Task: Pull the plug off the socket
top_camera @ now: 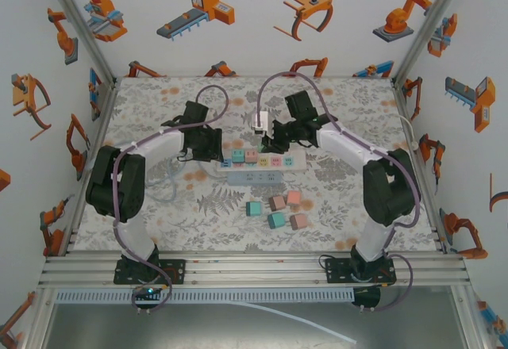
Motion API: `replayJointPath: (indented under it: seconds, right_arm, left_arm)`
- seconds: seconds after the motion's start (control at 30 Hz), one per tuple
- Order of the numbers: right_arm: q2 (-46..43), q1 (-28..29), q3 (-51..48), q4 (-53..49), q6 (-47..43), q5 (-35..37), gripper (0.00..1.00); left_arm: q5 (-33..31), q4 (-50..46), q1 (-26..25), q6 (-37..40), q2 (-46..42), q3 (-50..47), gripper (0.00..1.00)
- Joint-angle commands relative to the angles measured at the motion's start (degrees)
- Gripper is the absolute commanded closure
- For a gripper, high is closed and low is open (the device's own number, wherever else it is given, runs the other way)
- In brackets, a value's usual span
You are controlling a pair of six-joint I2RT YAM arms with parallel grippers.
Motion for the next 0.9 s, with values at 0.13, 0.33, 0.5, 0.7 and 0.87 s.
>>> replayJointPath:
  seconds: [0.13, 0.33, 0.5, 0.7, 0.87]
  right_arm:
    - [-10.5, 0.1, -0.5, 0.7, 20.1, 6.2, 0.89]
    - [-19.4, -0.3, -2.1, -2.9, 44.1, 13.5, 0.94]
    - [-28.9, -2.5, -8.9, -3.6, 62.4, 17.5, 0.94]
    - [-39.2, -10.3, -19.4, -3.6, 77.5, 14.3, 0.92]
    - [-46.1, -20.0, -29.2, -2.3, 86.8, 9.3, 0.91]
  left_arm:
    - [2.6, -1.8, 0.0, 1.9, -12.4, 2.0, 0.50]
    - [5.3, -0.1, -0.5, 4.3, -24.8, -2.3, 0.48]
    - [10.8, 2.8, -2.7, 10.5, -35.5, -6.8, 0.45]
    - [22.5, 10.2, -6.7, 19.9, -44.3, -13.4, 0.37]
    - [27.9, 11.7, -9.5, 24.7, -46.6, -14.6, 0.29]
